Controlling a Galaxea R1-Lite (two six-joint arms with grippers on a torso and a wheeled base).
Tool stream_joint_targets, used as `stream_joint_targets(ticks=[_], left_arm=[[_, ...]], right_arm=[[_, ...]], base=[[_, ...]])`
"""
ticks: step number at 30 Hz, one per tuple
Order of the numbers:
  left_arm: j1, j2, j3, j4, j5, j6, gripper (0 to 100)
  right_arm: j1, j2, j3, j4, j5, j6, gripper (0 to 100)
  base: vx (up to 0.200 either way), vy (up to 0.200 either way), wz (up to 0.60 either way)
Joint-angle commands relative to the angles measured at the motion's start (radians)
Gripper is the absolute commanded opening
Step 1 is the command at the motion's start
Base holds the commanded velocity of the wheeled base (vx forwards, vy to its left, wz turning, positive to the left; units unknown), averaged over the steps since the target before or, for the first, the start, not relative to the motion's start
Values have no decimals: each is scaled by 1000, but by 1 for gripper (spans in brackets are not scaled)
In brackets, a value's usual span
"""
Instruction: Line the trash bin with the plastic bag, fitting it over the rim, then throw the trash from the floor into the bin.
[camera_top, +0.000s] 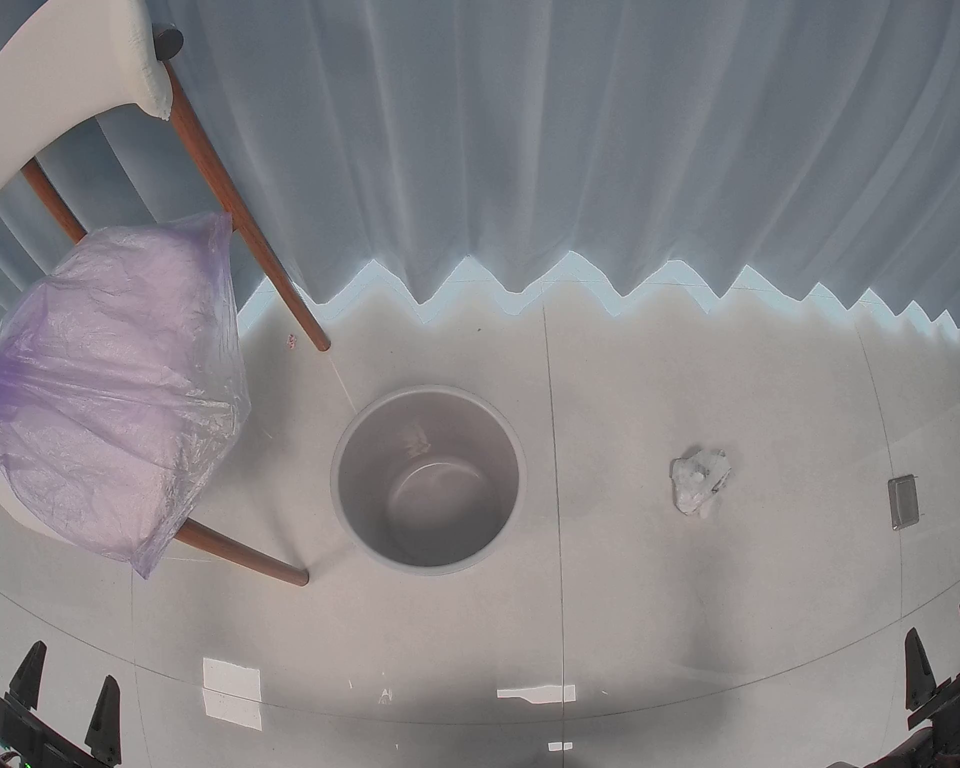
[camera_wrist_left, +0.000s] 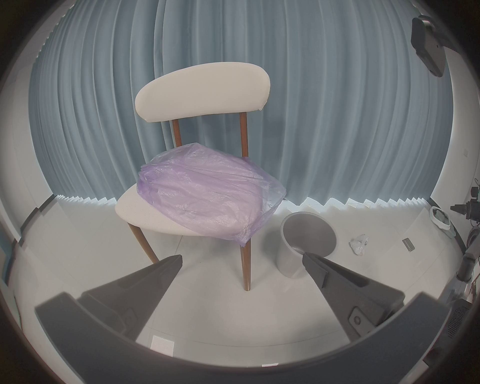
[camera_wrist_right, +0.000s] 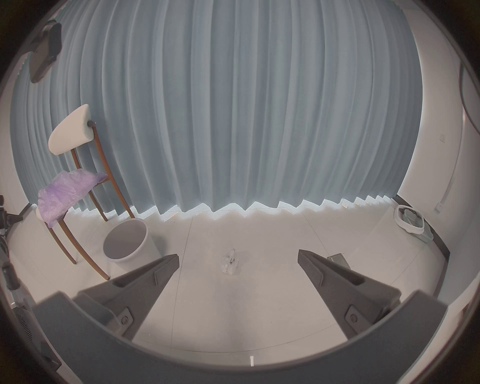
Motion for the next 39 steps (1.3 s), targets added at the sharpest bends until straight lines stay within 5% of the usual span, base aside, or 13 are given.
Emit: stream_joint_targets(ticks=[1, 34, 39], left_arm=[[0, -16, 18, -1, 0, 1, 100], [0, -16, 18, -12, 0, 12, 100], [0, -16, 18, -191, -21, 49, 100]], right_arm=[[0, -17, 18, 0, 0, 0, 100], [0, -17, 18, 0, 2, 0, 100], [0, -17, 18, 0, 2, -1, 100]], base=[[0, 0, 0], [0, 0, 0], [0, 0, 0]])
